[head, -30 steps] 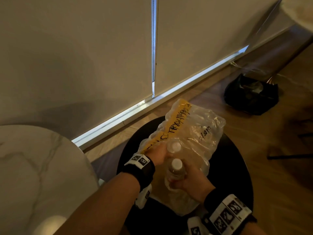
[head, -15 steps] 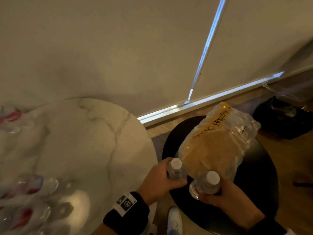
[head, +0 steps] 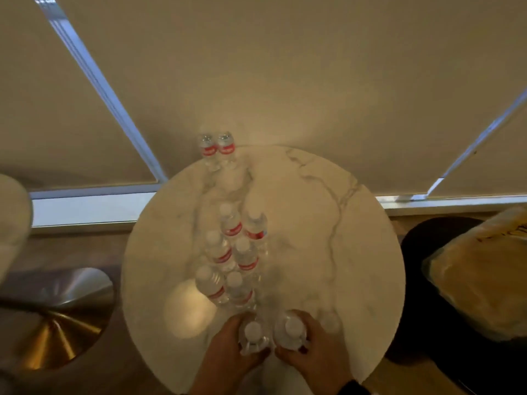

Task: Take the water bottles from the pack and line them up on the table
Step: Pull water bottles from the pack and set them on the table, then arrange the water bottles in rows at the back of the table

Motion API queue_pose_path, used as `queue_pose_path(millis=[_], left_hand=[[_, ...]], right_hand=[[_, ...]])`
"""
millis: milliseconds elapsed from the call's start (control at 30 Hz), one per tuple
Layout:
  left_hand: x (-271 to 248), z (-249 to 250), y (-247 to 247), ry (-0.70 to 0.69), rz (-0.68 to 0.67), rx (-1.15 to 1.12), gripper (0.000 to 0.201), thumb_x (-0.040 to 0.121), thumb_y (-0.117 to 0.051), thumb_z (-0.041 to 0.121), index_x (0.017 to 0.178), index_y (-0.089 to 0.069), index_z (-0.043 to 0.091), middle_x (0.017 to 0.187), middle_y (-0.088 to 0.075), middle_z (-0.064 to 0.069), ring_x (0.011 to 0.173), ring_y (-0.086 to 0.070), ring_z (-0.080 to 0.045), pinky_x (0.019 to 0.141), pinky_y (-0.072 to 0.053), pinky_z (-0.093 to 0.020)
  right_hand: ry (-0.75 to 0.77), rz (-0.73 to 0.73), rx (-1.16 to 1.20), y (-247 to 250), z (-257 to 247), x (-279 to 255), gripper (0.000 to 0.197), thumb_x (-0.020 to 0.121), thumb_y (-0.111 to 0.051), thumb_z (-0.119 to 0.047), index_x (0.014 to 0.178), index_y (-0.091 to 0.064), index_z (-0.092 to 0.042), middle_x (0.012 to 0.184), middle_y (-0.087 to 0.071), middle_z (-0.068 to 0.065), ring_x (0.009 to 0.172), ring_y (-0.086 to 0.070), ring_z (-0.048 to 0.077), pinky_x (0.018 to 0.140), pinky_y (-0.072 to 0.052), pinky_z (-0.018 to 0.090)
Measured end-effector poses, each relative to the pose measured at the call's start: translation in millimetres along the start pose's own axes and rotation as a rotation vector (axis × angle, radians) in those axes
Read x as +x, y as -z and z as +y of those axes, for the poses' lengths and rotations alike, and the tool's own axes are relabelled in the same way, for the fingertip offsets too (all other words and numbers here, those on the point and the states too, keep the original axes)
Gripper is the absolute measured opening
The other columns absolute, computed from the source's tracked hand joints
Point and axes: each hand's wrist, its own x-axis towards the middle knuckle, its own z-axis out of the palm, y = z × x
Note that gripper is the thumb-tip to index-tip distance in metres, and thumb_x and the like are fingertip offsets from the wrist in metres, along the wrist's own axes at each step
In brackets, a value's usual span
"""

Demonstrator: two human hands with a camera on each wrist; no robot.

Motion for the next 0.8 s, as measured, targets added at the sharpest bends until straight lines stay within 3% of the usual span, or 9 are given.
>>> queue_pose_path(millis=[67, 167, 267, 333, 433, 500, 567, 667, 800], left_hand=[[0.3, -5.3, 4.6, -0.018, 0.001, -0.028, 0.061, 0.058, -0.091, 0.043, 0.110, -0.059, 0.046, 0.112, -0.069, 0.020, 0.100, -0.062, 0.016, 0.090, -0.054, -0.019], [-1.8, -7.7, 11.7, -0.037, -0.034, -0.072, 0.067, 0.060, -0.090, 0.048, 0.118, -0.056, 0.042, 0.116, -0.065, 0.025, 0.105, -0.058, 0.020, 0.084, -0.049, -0.004], [0.7, -13.3, 9.4, -0.032, -0.074, -0.069, 0.079, 0.057, -0.091, 0.051, 0.125, -0.051, 0.043, 0.122, -0.061, 0.022, 0.112, -0.058, 0.012, 0.094, -0.051, -0.013], [1.4, -19.6, 8.7, -0.024, -0.134, 0.005, 0.093, 0.053, -0.092, 0.050, 0.132, -0.045, 0.041, 0.129, -0.052, 0.021, 0.121, -0.054, 0.003, 0.102, -0.051, -0.026], [-3.1, -31.0, 28.8, 0.039, -0.204, 0.130, 0.103, 0.052, -0.085, 0.066, 0.140, -0.041, 0.036, 0.128, -0.047, 0.014, 0.121, -0.054, -0.003, 0.099, -0.049, -0.015], [-9.4, -37.0, 55.1, 0.088, -0.200, 0.203, 0.078, 0.054, -0.074, 0.075, 0.124, -0.048, 0.050, 0.118, -0.055, 0.014, 0.105, -0.062, 0.001, 0.080, -0.050, -0.002], [-13.3, -36.2, 90.2, 0.139, -0.121, 0.279, 0.035, 0.075, -0.076, 0.054, 0.100, -0.052, 0.063, 0.104, -0.066, 0.012, 0.094, -0.065, 0.003, 0.073, -0.052, -0.004], [-0.8, -21.9, 148.0, 0.172, 0.078, 0.382, 0.022, 0.088, -0.069, 0.041, 0.109, -0.061, 0.044, 0.093, -0.070, 0.013, 0.080, -0.066, 0.002, 0.071, -0.053, -0.014], [64.4, 26.1, 199.8, -0.042, 0.261, 0.428, 0.019, 0.094, -0.064, 0.033, 0.112, -0.068, 0.028, 0.096, -0.071, 0.009, 0.086, -0.065, -0.004, 0.079, -0.057, -0.028]], right_hand=[[-0.002, 0.023, -0.016, -14.2, 3.8, 3.7, 0.070, 0.059, -0.088, -0.041, 0.122, -0.058, -0.033, 0.115, -0.068, -0.010, 0.105, -0.063, -0.001, 0.086, -0.054, 0.018], [-0.026, 0.033, -0.055, -25.7, 5.1, 9.3, 0.075, 0.056, -0.085, -0.049, 0.124, -0.056, -0.036, 0.119, -0.066, -0.009, 0.107, -0.065, 0.007, 0.089, -0.057, 0.036], [-0.057, -0.003, -0.076, -22.9, 1.1, 12.1, 0.084, 0.053, -0.084, -0.050, 0.128, -0.050, -0.035, 0.128, -0.059, -0.005, 0.112, -0.061, 0.011, 0.093, -0.055, 0.037], [-0.078, -0.057, -0.162, -14.3, 2.2, 9.4, 0.092, 0.048, -0.082, -0.051, 0.128, -0.038, -0.051, 0.127, -0.052, -0.008, 0.112, -0.058, 0.014, 0.095, -0.053, 0.035], [-0.093, -0.097, -0.292, 6.4, 0.3, 14.3, 0.090, 0.048, -0.082, -0.043, 0.118, -0.032, -0.070, 0.120, -0.053, 0.000, 0.110, -0.059, 0.020, 0.095, -0.051, 0.033], [-0.116, -0.082, -0.340, 30.9, -9.3, 23.0, 0.075, 0.065, -0.085, -0.031, 0.128, -0.046, -0.045, 0.120, -0.058, 0.005, 0.106, -0.061, 0.020, 0.095, -0.050, 0.033], [-0.111, -0.031, -0.353, 57.3, -31.3, 38.8, 0.052, 0.079, -0.079, -0.027, 0.125, -0.055, -0.023, 0.116, -0.064, 0.006, 0.096, -0.063, 0.016, 0.089, -0.051, 0.029], [-0.033, 0.034, -0.347, 78.5, -76.0, 78.3, 0.031, 0.087, -0.070, -0.033, 0.114, -0.062, -0.020, 0.104, -0.068, 0.002, 0.090, -0.066, 0.016, 0.080, -0.049, 0.026], [0.127, 0.063, -0.467, 67.4, -139.2, 142.3, 0.033, 0.089, -0.062, -0.047, 0.110, -0.062, -0.021, 0.091, -0.069, -0.001, 0.083, -0.065, 0.017, 0.075, -0.050, 0.030]])
